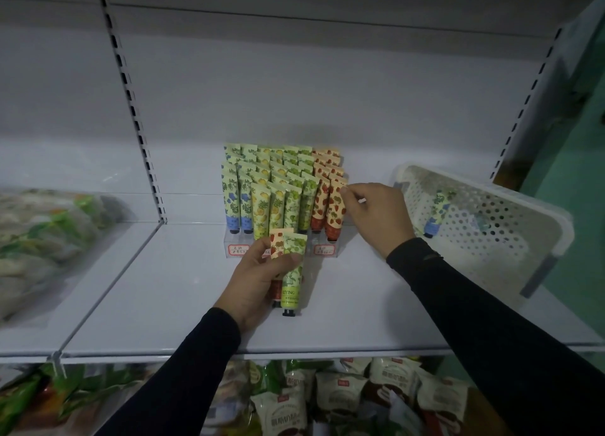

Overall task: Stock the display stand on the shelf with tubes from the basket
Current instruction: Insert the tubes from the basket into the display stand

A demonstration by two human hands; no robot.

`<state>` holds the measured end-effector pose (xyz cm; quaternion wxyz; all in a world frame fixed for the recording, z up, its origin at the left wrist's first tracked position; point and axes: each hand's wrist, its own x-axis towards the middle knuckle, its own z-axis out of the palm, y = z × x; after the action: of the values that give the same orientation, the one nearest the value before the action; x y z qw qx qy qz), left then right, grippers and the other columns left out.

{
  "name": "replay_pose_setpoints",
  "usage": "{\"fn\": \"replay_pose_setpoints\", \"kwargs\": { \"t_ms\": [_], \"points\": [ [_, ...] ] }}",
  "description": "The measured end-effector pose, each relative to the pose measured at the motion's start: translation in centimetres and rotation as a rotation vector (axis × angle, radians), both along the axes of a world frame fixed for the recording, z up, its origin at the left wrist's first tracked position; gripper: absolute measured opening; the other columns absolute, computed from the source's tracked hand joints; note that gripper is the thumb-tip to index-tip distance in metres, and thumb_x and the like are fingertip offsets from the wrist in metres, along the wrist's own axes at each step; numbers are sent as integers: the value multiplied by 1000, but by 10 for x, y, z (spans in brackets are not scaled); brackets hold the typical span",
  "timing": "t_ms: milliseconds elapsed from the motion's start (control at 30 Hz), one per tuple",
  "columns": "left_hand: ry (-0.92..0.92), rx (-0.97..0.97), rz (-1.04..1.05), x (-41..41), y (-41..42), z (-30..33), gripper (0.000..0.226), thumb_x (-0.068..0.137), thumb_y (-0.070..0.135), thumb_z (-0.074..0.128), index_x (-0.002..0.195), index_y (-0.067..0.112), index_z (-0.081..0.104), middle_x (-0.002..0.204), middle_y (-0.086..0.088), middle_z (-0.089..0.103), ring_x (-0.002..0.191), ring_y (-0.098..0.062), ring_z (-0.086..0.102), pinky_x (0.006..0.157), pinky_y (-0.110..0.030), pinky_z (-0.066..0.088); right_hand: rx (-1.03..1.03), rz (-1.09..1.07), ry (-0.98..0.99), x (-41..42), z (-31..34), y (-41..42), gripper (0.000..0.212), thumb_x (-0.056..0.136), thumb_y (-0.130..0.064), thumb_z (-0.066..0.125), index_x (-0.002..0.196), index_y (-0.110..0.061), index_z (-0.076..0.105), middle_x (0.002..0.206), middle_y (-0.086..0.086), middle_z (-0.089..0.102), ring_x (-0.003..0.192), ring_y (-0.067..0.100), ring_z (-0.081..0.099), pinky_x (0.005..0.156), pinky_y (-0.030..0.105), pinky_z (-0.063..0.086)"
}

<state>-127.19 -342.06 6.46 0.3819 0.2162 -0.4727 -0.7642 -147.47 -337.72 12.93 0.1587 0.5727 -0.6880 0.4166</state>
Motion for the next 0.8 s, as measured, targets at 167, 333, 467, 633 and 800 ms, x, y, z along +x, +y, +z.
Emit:
{"fn": "replay_pose_setpoints", "kwargs": {
  "t_ms": [167,333,467,633,800],
  "points": [
    [-9,6,2,0,0,0,41,83,-4,64,122,9,59,90,-6,72,68,-18,66,61,-33,54,40,22,-21,-2,2,2,36,98,-30,52,84,-5,73,79,9,71,75,19,63,72,32,47],
    [-12,-1,-1,1,0,0,42,81,-3,65,122,9,59,90,-6,71,69,-18,66,62,-34,54,30,30,-30,-1,0,3,34,98,-29,52,85,-6,74,79,7,72,74,18,64,70,26,45],
    [-14,4,-5,0,0,1,42,82,-2,65,122,7,58,88,-6,71,67,-19,65,61,-34,54,45,52,-18,-2,0,4,35,98,-29,52,84,-5,73,78,7,72,73,19,64,69,27,45],
    [-18,-4,-8,1,1,1,51,71,6,71,121,9,59,93,-8,71,68,-19,66,62,-34,55,78,59,-19,-6,0,2,36,99,-30,50,83,-5,71,77,8,69,73,20,61,69,30,44],
    [-19,-6,0,0,2,1,51,68,8,71,118,11,61,92,-5,72,69,-17,67,64,-34,54,75,85,-65,-7,1,3,33,98,-29,52,87,-6,72,81,8,71,75,19,65,75,37,51]
  ]
}}
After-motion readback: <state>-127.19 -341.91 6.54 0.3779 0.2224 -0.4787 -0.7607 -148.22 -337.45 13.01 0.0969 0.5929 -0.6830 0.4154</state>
